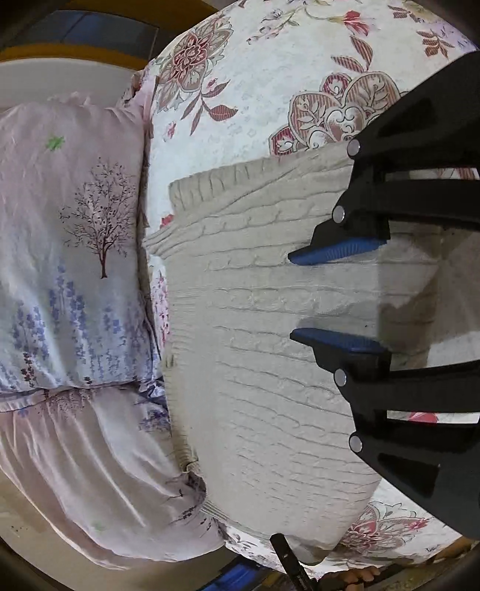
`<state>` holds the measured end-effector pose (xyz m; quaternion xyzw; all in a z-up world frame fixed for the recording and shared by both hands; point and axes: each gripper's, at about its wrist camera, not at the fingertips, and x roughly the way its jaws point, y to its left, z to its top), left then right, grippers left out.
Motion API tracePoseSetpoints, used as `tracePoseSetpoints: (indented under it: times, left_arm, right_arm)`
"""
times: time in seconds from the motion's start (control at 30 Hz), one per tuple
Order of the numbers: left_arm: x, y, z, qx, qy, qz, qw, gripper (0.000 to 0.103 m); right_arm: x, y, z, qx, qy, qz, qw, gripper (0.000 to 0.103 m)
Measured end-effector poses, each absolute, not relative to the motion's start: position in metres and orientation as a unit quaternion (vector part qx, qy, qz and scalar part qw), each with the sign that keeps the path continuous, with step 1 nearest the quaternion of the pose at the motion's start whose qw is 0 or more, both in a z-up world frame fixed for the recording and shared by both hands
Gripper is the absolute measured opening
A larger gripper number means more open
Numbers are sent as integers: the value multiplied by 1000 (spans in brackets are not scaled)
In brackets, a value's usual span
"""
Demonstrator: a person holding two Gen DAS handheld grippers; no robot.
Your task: Fold small clothes
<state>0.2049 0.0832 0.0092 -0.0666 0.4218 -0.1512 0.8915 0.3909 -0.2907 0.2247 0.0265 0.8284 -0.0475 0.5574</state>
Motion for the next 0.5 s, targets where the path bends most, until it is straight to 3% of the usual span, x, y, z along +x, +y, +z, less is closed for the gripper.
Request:
tracePoseSetpoints:
  times: [0.07,0.23,0.5]
  left_arm:
    - [204,84,11,-69,421,-155,891,65]
    - [208,115,24,-161,399,-151,890,77]
    - [232,171,5,-314,416,-112,846,79]
  right_arm:
    - [396,-290,225,27,832,-54,552,41]
    - [412,-267,224,39,816,-21,576,58]
    - [413,-203,193,30,819,55,570,59]
